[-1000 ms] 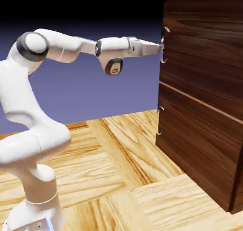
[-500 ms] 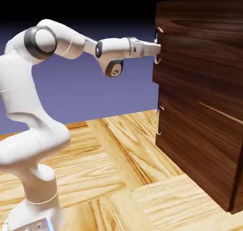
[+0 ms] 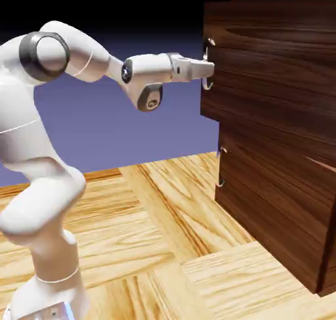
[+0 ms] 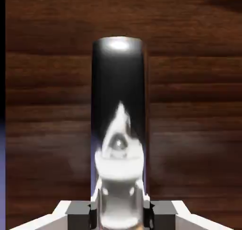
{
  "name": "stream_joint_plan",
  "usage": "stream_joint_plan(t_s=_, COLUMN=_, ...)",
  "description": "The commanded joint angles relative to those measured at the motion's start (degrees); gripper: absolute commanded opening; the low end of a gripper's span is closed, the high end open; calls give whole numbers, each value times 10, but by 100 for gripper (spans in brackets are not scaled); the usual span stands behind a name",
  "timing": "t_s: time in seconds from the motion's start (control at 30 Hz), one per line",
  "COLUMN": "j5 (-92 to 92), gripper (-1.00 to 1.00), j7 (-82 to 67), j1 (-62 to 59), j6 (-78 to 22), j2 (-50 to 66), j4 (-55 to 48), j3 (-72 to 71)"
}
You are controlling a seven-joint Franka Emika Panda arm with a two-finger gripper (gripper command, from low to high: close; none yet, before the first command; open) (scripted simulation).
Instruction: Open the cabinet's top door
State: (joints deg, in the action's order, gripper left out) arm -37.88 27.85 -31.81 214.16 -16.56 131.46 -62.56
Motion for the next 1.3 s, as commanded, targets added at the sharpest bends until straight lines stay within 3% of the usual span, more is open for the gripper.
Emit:
stream_joint_plan(t_s=0.0, j5=13, gripper=-100, j7=13, j1=18, j6=-1, j2=-5, j4=10, j3=20)
stream_joint_plan(t_s=0.57, j5=285, gripper=-100, j7=208, j1=324, j6=-7, j2=-108, j4=178, j3=373)
stream_joint_plan(t_s=0.93, j5=174, gripper=-100, j7=42, j1=552, j6=8, j2=-104, j4=193, j3=537)
stream_joint_plan(t_s=1.27, j5=122, gripper=-100, j7=-87, j1=760, j6=7, j2=-184, j4=244, j3=698)
